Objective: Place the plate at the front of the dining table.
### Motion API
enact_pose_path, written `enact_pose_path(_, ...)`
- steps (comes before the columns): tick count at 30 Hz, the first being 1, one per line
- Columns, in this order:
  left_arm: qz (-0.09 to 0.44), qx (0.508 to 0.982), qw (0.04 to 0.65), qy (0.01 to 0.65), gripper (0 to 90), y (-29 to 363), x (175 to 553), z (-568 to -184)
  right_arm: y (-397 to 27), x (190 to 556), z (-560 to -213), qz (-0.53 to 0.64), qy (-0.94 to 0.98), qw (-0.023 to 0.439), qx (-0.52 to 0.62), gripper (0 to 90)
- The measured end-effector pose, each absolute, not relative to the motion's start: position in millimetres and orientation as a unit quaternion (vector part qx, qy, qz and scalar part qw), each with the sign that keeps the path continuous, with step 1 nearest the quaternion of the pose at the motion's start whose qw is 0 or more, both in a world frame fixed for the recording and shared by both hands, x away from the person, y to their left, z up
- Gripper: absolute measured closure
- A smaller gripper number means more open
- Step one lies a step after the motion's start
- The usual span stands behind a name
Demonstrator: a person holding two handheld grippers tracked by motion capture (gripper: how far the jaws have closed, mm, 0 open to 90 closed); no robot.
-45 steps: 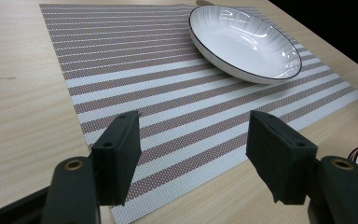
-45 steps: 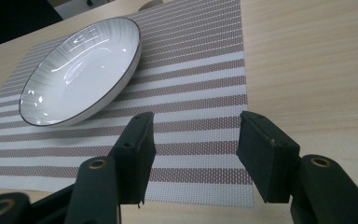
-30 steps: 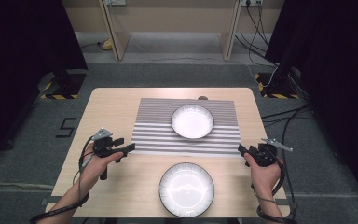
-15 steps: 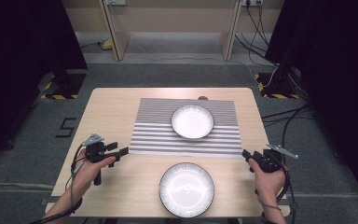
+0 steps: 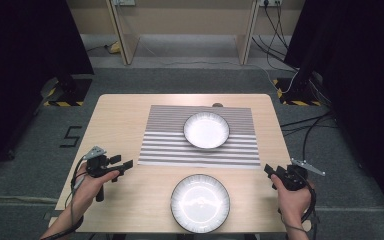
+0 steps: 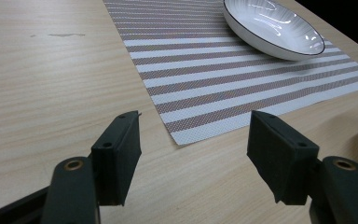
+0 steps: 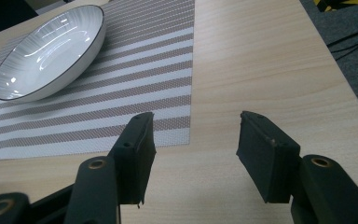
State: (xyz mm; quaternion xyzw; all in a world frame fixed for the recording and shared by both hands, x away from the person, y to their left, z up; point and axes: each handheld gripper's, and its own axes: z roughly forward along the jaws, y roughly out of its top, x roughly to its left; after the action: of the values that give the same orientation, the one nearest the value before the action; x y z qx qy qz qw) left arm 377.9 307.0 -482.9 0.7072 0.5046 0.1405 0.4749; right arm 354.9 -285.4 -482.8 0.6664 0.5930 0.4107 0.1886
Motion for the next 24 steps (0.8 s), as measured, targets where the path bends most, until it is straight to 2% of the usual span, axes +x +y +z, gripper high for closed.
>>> enact_pose_path(24,0.157,0.704,0.466,0.512,34.1,332.4,358.7,-485.5,-296.4,330.8,-489.1,0.407,0.588,0.202,0.670,46.2)
